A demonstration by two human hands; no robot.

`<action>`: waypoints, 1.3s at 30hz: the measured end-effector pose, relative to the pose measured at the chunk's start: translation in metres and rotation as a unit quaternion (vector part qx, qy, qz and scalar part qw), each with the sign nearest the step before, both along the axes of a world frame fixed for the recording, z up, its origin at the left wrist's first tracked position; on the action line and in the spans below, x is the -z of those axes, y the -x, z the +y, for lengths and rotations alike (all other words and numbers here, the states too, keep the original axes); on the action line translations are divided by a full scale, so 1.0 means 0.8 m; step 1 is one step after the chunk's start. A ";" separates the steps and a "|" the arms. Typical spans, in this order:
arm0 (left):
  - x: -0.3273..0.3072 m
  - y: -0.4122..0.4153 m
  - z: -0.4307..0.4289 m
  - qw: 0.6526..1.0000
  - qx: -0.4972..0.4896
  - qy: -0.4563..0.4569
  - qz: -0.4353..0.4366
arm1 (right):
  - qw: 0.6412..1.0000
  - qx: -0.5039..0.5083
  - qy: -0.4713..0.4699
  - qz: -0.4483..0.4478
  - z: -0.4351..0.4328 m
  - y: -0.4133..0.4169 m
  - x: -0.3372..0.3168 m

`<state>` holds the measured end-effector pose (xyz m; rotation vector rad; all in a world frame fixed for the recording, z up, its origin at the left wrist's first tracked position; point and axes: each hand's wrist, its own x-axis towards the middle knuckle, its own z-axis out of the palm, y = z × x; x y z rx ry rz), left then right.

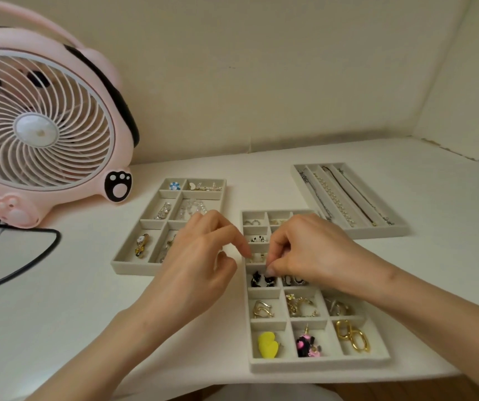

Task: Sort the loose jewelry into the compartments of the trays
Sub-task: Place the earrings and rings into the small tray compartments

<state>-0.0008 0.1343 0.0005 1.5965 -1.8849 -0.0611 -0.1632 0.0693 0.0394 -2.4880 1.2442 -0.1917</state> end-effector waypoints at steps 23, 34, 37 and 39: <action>-0.001 0.006 0.004 0.980 0.036 0.022 -0.194 | 0.996 -0.045 -0.035 -0.061 -0.003 0.018 0.004; 0.003 0.007 0.001 0.978 0.037 0.016 -0.203 | 0.997 -0.054 -0.030 -0.051 -0.005 0.016 0.007; 0.006 0.008 0.000 0.982 0.042 0.015 -0.186 | 0.996 -0.056 -0.033 -0.056 -0.006 0.017 0.005; 0.007 0.009 0.000 0.982 0.041 0.016 -0.184 | 0.996 -0.056 -0.028 -0.057 -0.004 0.017 0.006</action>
